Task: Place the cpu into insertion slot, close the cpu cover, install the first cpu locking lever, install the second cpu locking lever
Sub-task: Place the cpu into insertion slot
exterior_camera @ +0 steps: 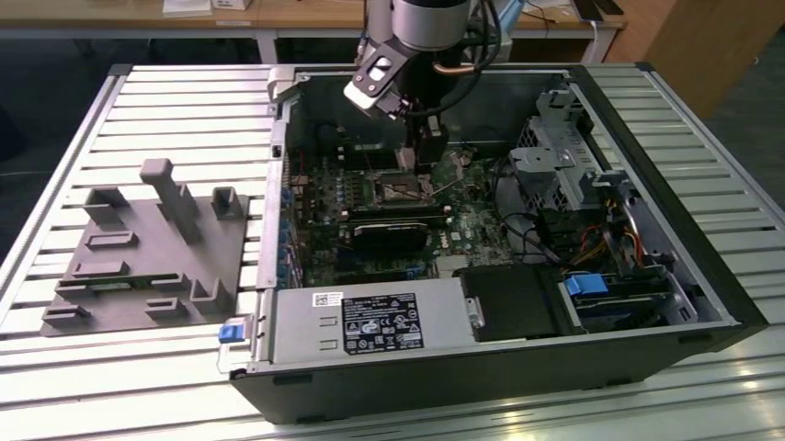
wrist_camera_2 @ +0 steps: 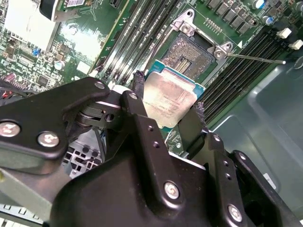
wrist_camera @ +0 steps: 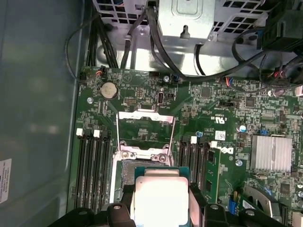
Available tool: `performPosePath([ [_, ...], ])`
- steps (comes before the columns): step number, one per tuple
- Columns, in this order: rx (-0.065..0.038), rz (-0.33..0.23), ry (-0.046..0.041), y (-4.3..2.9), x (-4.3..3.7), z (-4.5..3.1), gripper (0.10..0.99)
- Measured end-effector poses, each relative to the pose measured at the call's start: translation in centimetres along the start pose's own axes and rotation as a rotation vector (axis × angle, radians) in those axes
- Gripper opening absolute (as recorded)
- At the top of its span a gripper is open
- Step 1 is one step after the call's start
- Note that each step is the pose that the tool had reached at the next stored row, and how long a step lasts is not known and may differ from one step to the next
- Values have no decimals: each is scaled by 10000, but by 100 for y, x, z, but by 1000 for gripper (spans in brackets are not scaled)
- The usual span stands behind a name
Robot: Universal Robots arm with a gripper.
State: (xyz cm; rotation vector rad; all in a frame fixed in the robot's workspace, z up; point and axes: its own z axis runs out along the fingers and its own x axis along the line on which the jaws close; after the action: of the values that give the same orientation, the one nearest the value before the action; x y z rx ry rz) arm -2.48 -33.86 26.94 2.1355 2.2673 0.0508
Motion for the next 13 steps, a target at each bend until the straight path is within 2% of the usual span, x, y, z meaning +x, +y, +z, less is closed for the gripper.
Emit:
performPosePath([
  [13,1,6,-13,-7,1,76,537],
])
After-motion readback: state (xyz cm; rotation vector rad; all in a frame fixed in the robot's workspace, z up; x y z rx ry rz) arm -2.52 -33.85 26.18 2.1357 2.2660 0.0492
